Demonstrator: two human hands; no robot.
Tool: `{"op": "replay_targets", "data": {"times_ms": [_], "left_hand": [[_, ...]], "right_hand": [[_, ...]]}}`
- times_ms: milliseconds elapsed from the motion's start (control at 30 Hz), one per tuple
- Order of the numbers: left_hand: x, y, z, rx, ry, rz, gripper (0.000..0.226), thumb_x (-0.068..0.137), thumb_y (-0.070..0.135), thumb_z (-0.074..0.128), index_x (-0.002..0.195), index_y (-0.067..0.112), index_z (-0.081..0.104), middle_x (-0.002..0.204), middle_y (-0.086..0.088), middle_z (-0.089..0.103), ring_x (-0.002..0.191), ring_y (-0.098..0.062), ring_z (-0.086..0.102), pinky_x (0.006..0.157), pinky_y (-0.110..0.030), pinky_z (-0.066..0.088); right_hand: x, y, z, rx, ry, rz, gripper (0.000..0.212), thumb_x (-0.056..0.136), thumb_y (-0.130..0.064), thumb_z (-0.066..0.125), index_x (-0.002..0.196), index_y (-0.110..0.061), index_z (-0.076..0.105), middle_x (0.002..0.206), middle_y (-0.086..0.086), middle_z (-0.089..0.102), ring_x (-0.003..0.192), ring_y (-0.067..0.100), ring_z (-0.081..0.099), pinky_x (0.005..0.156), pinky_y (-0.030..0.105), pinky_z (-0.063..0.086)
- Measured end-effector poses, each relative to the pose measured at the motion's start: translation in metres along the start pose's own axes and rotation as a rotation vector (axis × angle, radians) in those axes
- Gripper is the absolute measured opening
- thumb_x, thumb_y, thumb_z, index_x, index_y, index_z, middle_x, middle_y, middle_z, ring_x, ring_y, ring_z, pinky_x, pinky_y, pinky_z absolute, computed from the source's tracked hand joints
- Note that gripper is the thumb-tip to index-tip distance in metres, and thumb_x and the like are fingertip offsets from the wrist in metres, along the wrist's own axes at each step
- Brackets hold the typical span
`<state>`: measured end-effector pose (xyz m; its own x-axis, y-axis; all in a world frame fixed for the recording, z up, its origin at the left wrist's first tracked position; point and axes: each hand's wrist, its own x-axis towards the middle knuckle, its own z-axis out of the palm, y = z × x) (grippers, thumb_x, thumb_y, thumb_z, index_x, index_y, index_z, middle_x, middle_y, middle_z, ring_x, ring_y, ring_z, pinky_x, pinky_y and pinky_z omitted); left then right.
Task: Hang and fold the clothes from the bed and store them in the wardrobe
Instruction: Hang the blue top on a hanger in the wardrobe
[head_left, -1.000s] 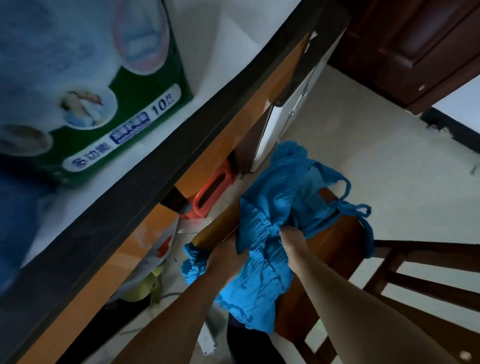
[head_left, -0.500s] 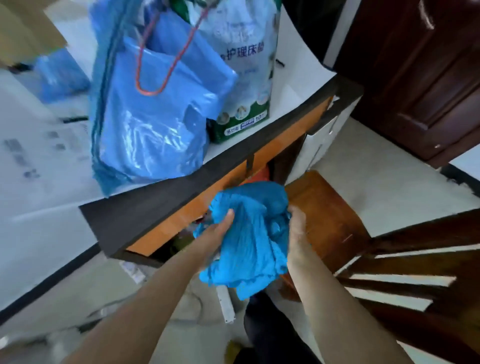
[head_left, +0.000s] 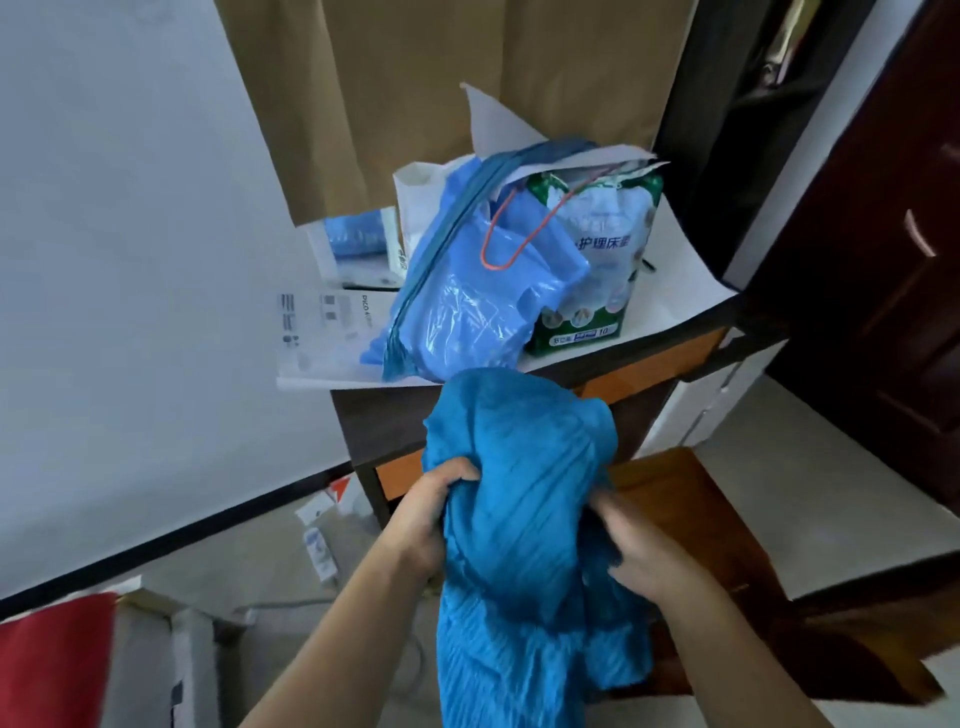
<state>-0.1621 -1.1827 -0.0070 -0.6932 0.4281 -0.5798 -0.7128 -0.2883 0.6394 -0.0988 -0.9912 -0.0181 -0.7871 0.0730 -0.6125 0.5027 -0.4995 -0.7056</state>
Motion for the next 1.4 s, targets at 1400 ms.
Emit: {"op": "replay_targets", "data": {"times_ms": [1400], "left_hand": [[-0.438,-0.401,0.196,0.294,1.75,0.673,0.005,0.09,0.008,0.061,0.086,0.01,0.064,0.075,0.001,0.06,0.069,-0.012,0.052,0.067,-0.031,0.042]], "right_hand": [[-0.363,0.195,-0.088,-0.742,-1.513,-0.763,0.045,0.075,0.006,0.047,0.111,-0.012,0.067,0.103,-0.002,0.062,0.1,0.001,0.056,0.094,0.013,0.041]]}}
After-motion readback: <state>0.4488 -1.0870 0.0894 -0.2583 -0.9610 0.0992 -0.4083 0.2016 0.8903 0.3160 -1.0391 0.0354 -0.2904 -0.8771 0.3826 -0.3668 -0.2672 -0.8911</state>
